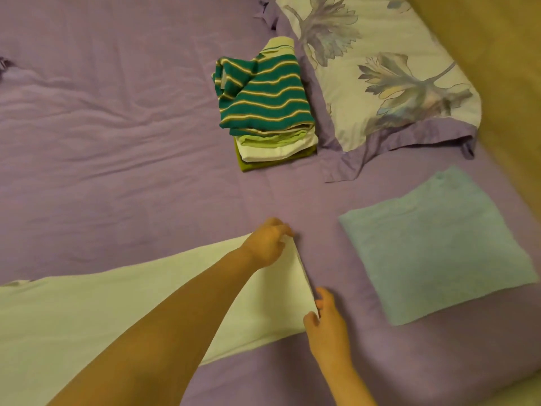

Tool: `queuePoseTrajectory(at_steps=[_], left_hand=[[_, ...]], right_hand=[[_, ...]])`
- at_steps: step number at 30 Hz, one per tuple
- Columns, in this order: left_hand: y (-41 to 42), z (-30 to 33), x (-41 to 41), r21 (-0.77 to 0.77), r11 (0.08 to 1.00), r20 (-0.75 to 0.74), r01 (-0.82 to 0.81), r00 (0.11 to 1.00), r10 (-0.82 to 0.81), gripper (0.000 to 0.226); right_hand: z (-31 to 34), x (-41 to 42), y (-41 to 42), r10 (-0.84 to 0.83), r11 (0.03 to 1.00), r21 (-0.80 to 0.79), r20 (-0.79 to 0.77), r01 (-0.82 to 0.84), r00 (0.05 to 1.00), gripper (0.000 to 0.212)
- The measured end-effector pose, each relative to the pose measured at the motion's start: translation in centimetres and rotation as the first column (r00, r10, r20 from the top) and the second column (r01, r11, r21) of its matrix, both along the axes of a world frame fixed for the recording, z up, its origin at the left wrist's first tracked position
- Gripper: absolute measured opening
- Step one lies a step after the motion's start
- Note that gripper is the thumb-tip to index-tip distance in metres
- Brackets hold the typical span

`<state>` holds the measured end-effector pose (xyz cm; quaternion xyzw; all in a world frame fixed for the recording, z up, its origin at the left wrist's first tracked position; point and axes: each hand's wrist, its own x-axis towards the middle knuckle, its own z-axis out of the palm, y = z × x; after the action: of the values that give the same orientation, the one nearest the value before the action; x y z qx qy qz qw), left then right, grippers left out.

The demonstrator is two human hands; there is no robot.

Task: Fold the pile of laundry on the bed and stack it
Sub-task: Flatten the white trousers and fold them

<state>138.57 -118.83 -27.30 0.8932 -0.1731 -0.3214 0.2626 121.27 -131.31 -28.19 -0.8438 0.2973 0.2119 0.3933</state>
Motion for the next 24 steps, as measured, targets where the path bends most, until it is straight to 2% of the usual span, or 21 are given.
queuePoseTrajectory(at_steps=[3,6,8,10,13,16,20,24], left_hand=[[1.3,-1.3,-3.1,0.011,1.000,0.074,0.025,0.997,-0.026,0.059],[3.9,-2.5,-7.3,0.203,0.978,0.213,0.049,0.973,-0.093,0.066],[6.0,-2.7,-10.0,0.347,0.936,0.197,0.058,0.971,-0.133,0.067],[7.9,-2.0,-12.1,0.415,0.909,0.201,0.049,0.969,-0.144,0.070],[10.7,-1.6,-14.3,0.407,0.912,0.264,-0.059,0.963,-0.056,0.072],[13.4,-1.4,-15.8,0.487,0.867,0.193,-0.105,0.981,0.011,0.068],[15.3,-1.6,-17.2,0.526,0.831,0.121,-0.182,0.983,0.138,0.081],[15.6,-2.2,-17.6,0.505,0.842,0.136,-0.190,0.981,0.139,0.086]], right_hand=[[-0.4,0.6,0.3,-0.014,1.000,-0.024,0.005,0.014,1.000,0.057],[-0.3,2.1,1.0,0.037,0.998,-0.060,0.036,-0.035,0.999,0.057],[-0.4,3.6,1.8,0.103,0.991,-0.089,0.062,-0.097,0.993,0.062],[-0.6,4.8,2.2,0.204,0.971,-0.142,0.072,-0.193,0.976,0.061],[-1.2,5.0,1.6,0.323,0.912,-0.255,-0.037,-0.321,0.946,0.059],[-1.2,4.3,1.9,0.308,0.861,-0.372,-0.159,-0.346,0.938,0.064],[-0.6,5.7,3.5,0.287,0.911,-0.322,0.044,-0.258,0.957,0.070],[-0.2,10.0,5.6,0.240,0.958,-0.206,0.203,-0.198,0.949,0.072]])
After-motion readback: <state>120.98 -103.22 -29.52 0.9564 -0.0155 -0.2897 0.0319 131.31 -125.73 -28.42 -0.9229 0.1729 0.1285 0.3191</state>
